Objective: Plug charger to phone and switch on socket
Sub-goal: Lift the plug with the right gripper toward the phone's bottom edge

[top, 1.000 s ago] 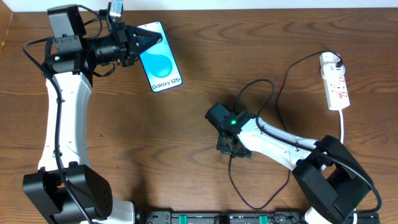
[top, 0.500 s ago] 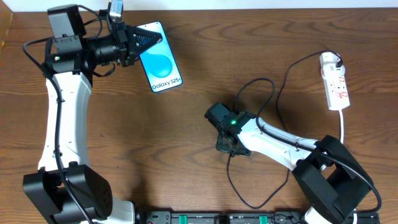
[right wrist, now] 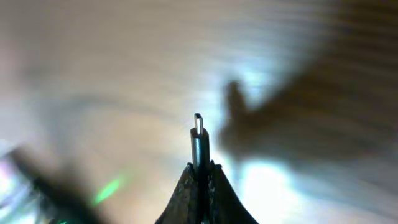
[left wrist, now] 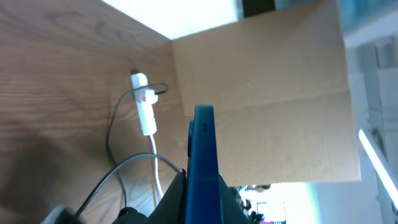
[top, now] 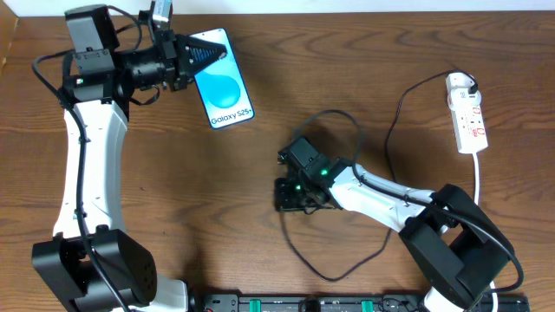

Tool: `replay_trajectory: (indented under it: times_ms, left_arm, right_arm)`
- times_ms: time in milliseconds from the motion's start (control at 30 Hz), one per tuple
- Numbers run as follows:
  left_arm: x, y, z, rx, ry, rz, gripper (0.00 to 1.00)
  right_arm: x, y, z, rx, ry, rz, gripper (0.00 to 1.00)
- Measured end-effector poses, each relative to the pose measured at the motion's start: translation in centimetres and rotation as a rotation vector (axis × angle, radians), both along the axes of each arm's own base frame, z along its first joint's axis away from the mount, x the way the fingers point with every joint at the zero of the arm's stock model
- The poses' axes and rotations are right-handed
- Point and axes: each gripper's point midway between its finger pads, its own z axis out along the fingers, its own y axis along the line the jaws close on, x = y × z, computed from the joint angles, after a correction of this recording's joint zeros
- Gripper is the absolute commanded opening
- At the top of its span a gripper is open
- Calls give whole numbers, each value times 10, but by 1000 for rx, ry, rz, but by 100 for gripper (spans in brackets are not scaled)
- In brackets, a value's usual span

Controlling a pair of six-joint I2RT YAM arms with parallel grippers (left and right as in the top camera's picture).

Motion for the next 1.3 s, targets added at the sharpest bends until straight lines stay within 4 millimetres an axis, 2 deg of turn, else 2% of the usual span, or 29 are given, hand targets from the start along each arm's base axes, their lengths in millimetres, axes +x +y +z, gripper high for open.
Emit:
replay_trajectory:
  times_ms: [167, 367, 667, 833, 1067, 1300]
  left_arm:
    - [-1, 6, 10, -21, -61, -23, 7]
    - [1, 26, 12, -37, -45, 16, 7]
    - [11, 61, 23, -47, -63, 102, 7]
    - [15, 65, 32, -56, -74, 111, 7]
    - [18, 66, 44, -73, -80, 113, 7]
    - [17, 65, 47, -92, -44, 110, 7]
  right_arm:
    - [-8, 42, 40, 296, -35, 187, 1]
    - [-15, 67, 86, 569, -83, 341, 1]
    - [0, 70, 133, 785, -153, 406, 1]
    - [9, 71, 167, 910, -225, 432, 1]
    - [12, 68, 220, 1068, -299, 463, 1]
    - [8, 60, 254, 1162, -305, 463, 1]
